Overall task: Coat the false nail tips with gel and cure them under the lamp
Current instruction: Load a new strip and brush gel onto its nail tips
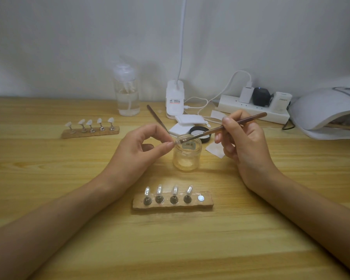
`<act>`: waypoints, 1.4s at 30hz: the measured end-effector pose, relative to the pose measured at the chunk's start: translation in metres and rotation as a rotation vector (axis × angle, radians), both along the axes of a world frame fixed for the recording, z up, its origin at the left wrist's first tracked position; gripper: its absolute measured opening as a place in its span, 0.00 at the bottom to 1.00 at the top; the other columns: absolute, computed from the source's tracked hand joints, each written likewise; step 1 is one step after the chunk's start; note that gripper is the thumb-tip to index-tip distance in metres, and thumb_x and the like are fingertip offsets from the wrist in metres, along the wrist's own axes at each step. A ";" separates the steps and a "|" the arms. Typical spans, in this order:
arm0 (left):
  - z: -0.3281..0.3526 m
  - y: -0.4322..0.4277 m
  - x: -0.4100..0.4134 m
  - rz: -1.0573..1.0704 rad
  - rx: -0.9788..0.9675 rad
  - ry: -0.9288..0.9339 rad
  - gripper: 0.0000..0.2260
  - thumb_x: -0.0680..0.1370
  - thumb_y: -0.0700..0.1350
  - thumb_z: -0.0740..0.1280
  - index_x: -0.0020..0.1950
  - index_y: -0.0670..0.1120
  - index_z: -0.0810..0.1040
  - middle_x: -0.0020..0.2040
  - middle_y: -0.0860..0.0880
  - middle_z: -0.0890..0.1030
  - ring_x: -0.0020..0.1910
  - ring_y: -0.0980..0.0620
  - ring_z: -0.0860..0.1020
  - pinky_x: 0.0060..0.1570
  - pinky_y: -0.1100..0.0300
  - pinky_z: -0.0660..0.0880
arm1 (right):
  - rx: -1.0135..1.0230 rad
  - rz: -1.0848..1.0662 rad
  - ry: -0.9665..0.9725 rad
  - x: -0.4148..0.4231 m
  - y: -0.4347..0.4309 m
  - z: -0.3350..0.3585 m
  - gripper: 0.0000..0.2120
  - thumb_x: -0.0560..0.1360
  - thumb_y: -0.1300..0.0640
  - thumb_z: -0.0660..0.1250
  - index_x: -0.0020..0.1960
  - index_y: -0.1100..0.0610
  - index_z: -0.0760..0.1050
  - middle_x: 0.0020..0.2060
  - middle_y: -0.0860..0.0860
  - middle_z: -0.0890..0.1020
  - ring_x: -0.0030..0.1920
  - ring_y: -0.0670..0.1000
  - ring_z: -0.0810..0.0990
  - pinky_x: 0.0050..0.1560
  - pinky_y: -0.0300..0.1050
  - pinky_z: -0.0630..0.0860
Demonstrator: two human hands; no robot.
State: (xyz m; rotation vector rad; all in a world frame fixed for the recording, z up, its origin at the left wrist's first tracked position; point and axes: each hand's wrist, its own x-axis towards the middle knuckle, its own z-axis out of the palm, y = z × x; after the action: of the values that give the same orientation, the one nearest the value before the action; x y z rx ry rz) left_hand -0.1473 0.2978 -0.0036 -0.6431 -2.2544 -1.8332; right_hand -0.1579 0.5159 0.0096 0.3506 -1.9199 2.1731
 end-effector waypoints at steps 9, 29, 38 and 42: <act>0.001 0.000 0.001 -0.010 -0.010 0.025 0.03 0.78 0.41 0.70 0.44 0.44 0.78 0.26 0.63 0.75 0.23 0.62 0.68 0.27 0.76 0.63 | -0.013 0.041 0.032 0.001 0.000 0.001 0.10 0.81 0.58 0.62 0.42 0.53 0.69 0.30 0.51 0.79 0.24 0.45 0.66 0.24 0.35 0.61; 0.000 -0.002 0.000 -0.012 0.004 0.018 0.03 0.77 0.42 0.71 0.44 0.45 0.78 0.26 0.63 0.75 0.23 0.61 0.63 0.26 0.75 0.62 | -0.035 0.063 0.034 -0.001 0.000 0.001 0.10 0.81 0.56 0.62 0.41 0.52 0.70 0.30 0.51 0.80 0.23 0.45 0.66 0.24 0.34 0.62; 0.000 -0.002 0.000 -0.014 -0.007 0.029 0.03 0.77 0.41 0.71 0.45 0.44 0.78 0.26 0.63 0.75 0.22 0.62 0.65 0.26 0.76 0.62 | -0.037 0.048 0.004 -0.003 0.002 0.000 0.10 0.82 0.54 0.63 0.41 0.52 0.70 0.31 0.50 0.80 0.24 0.43 0.66 0.24 0.34 0.63; 0.000 -0.001 0.000 -0.013 -0.001 0.023 0.03 0.76 0.42 0.71 0.45 0.43 0.78 0.26 0.63 0.75 0.22 0.61 0.64 0.26 0.75 0.62 | 0.001 0.023 -0.026 -0.003 0.000 0.000 0.10 0.81 0.55 0.63 0.41 0.52 0.70 0.31 0.50 0.80 0.23 0.43 0.66 0.23 0.33 0.62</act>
State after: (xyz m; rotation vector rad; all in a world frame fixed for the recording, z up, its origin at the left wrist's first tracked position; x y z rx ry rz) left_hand -0.1476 0.2965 -0.0037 -0.6773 -2.2420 -1.8214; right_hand -0.1607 0.5155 0.0100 0.3483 -1.9398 2.2020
